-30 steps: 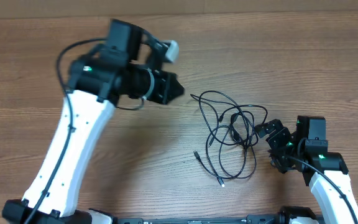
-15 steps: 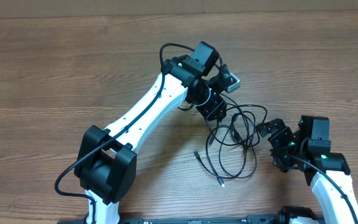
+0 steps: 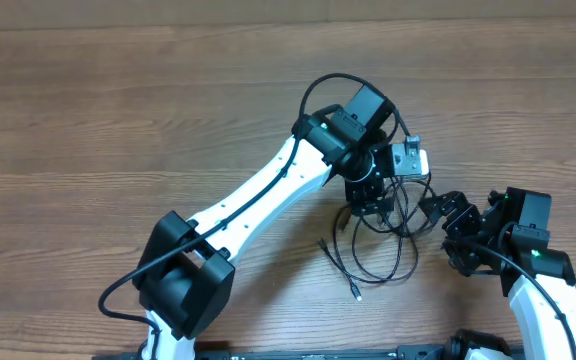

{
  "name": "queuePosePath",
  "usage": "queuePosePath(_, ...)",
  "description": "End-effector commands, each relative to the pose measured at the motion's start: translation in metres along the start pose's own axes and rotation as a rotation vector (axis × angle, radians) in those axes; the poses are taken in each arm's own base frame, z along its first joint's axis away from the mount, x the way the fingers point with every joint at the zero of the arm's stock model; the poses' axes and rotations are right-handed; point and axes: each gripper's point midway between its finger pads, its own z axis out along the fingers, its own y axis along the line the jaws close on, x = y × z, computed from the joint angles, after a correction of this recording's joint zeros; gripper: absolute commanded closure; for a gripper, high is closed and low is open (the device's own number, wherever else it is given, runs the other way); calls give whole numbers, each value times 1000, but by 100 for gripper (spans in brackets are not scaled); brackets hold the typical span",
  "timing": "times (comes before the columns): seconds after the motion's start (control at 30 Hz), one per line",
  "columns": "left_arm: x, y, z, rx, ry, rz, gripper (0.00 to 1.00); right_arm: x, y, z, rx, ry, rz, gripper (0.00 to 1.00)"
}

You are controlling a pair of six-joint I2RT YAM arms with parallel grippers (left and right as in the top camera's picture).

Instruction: Untangle cables

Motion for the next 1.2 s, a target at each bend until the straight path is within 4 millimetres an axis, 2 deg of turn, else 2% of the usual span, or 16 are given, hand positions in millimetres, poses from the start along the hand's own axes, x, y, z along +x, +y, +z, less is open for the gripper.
queuePosePath(0.0,4,6,7,-15,18,26,11,-1,2,1,-17,-4,-64,0)
queuePosePath(0.07,6,4,7,-6,27,15,25,-3,3,1,-22,-13,-165,0)
queuePosePath(0.13,7,4,7,-5,30,-11,31,-5,4,1,-20,-23,-231,0)
queuePosePath(0.2,10,1,7,4,44,-118,42,-12,5,0,-15,-56,-327,0)
queuePosePath(0.27,18,-5,7,19,78,-257,49,-21,-3,0,41,-99,-337,0)
queuePosePath(0.47,49,-24,17,82,203,-463,68,-30,-27,13,162,-92,-305,1)
queuePosePath(0.6,55,-24,18,65,225,-518,65,-37,-32,29,176,-72,-295,1)
queuePosePath(0.67,66,-20,19,17,264,-562,66,-40,-33,34,177,-72,-295,1)
queuePosePath(0.77,78,-25,23,18,301,-589,66,-46,-31,39,167,-86,-303,1)
queuePosePath(0.9,98,-37,30,42,352,-614,70,-47,-4,42,44,-81,-511,1)
queuePosePath(1.03,106,-42,33,47,374,-648,70,-44,3,42,2,-73,-555,2)
queuePosePath(1.07,106,-41,33,46,373,-647,70,-39,13,42,-58,-53,-591,6)
queuePosePath(1.17,106,-41,33,46,373,-647,69,-32,24,41,-127,-32,-624,16)
